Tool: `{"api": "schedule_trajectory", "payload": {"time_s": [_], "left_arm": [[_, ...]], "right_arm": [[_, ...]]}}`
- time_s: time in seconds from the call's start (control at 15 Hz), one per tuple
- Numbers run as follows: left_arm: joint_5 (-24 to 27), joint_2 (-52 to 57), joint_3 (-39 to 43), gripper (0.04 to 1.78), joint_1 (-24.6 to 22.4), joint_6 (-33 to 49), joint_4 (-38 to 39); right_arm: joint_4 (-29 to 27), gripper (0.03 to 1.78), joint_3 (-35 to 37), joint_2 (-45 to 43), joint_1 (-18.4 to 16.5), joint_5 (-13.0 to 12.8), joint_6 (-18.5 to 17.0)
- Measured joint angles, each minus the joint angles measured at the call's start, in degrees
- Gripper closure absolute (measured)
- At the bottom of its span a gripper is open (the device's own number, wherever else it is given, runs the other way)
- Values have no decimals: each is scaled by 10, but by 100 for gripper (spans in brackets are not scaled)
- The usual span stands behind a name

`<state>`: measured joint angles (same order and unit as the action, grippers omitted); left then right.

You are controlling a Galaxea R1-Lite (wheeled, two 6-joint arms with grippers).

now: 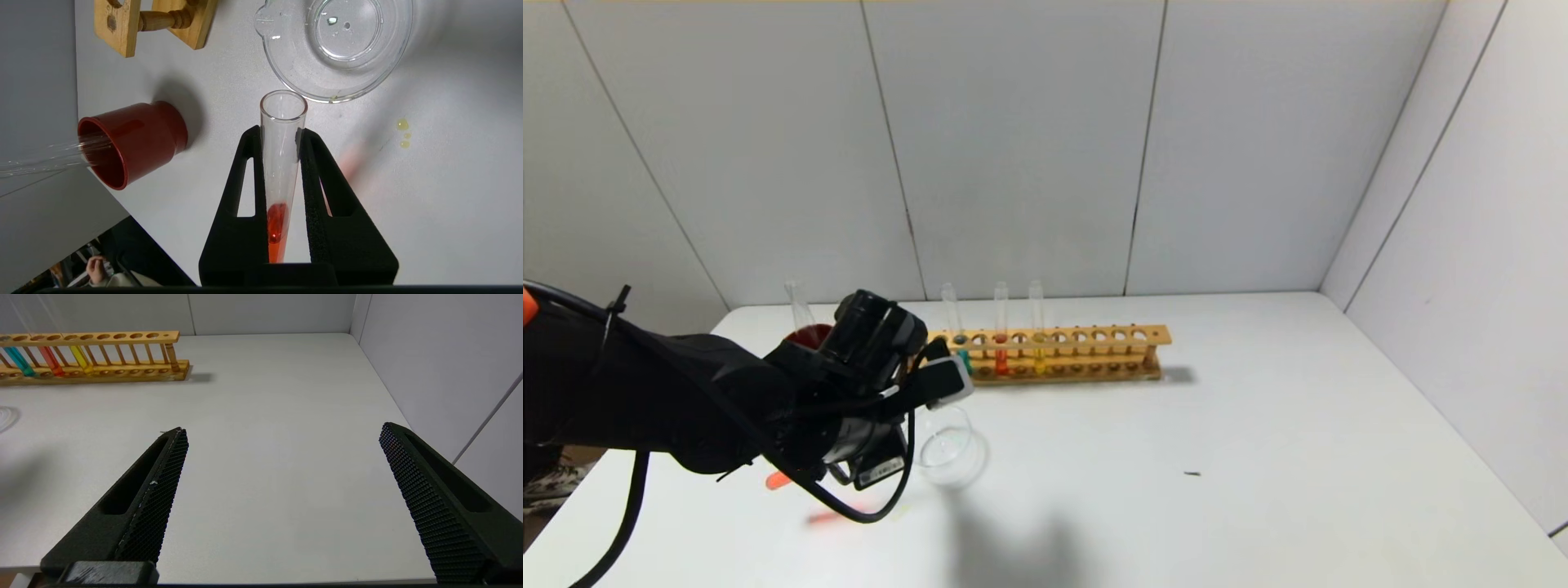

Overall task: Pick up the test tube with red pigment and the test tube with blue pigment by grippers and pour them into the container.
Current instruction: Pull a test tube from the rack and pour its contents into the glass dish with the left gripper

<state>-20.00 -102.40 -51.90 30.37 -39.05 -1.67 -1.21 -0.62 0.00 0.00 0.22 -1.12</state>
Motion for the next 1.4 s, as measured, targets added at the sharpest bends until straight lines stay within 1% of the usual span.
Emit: {"api": "schedule_trajectory", "payload": {"time_s": [0.53,0.73,0.87,1.0,1.2,1.4], "left_arm": [[-22,-15,-93,151,17,-14,-171],[-30,-28,-132,151,25,-18,-214],[-35,-38,-162,151,30,-19,-257],[-36,-50,-188,151,32,-20,-273],[-38,-70,-198,151,33,-22,-279],[-61,-85,-213,151,33,-31,-315]], "right_arm": [[0,10,0,0,0,0,0],[0,10,0,0,0,0,0],[0,10,0,0,0,0,0],[0,10,0,0,0,0,0],[0,10,0,0,0,0,0],[0,10,0,0,0,0,0]]}}
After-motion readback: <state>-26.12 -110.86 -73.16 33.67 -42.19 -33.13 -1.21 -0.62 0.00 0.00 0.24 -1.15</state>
